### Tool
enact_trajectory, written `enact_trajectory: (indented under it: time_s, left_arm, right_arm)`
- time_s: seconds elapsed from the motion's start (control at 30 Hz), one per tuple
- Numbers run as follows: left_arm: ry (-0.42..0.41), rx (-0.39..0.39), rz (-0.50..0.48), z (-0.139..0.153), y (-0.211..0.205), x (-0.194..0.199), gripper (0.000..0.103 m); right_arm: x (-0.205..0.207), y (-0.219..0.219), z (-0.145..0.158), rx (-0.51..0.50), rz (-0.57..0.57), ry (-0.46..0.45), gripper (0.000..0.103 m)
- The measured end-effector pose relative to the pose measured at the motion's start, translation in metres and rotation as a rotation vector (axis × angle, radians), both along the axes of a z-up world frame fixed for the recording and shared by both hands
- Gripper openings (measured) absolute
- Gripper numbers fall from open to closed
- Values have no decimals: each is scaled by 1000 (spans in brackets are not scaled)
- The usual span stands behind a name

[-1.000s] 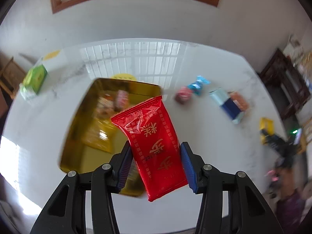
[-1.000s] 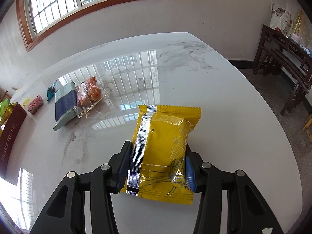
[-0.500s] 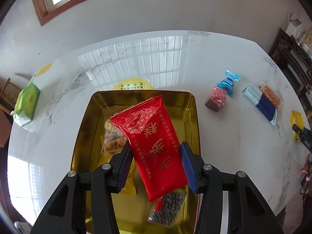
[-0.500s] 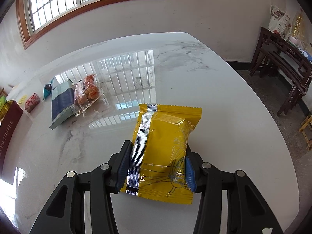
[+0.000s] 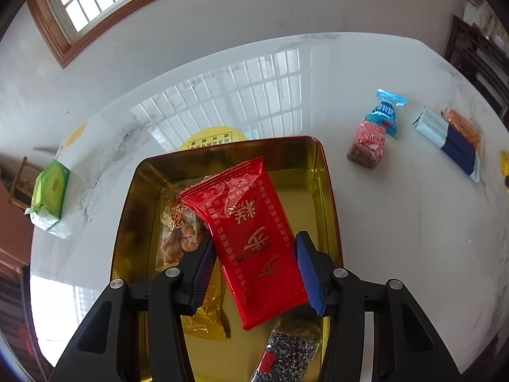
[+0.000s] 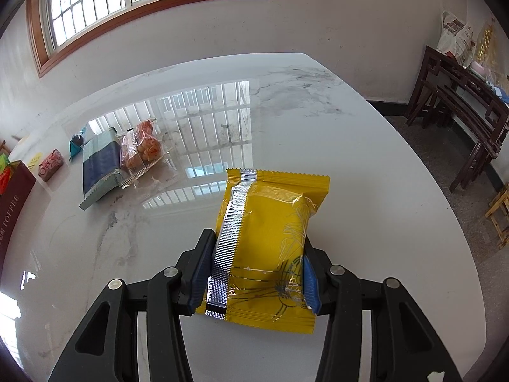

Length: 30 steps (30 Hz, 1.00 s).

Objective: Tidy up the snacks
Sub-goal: 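Lower the red packet into the tray and open the left gripper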

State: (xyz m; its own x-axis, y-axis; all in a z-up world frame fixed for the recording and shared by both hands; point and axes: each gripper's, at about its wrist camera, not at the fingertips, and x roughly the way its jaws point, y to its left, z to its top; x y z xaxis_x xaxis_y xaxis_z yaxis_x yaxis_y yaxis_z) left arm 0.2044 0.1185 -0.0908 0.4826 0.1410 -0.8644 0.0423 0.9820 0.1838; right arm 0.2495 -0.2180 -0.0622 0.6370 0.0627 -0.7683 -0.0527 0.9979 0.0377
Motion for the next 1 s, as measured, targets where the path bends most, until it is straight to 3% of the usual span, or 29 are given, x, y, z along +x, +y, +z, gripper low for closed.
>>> enact_trajectory:
  time_s: [0.17, 0.33, 0.6, 0.77, 1.0]
  left_arm:
    - [-44, 73, -9, 2, -7, -8, 52]
    - [-65, 58, 1, 12, -3, -13, 52]
    - [-163, 17, 57, 43, 4, -47, 52]
    - [-208, 50, 74, 58, -1, -73, 53]
    - [-231, 24, 65, 75, -4, -103, 53]
  right_arm:
    - [0, 0, 0, -2, -2, 0, 46]
    - [0, 1, 0, -4, -3, 0, 46]
    - [-6, 2, 1, 11, -23, -3, 45]
    - [-25, 9, 0, 22, -20, -25, 45]
    - [-47, 23, 2, 152, 7, -7, 44]
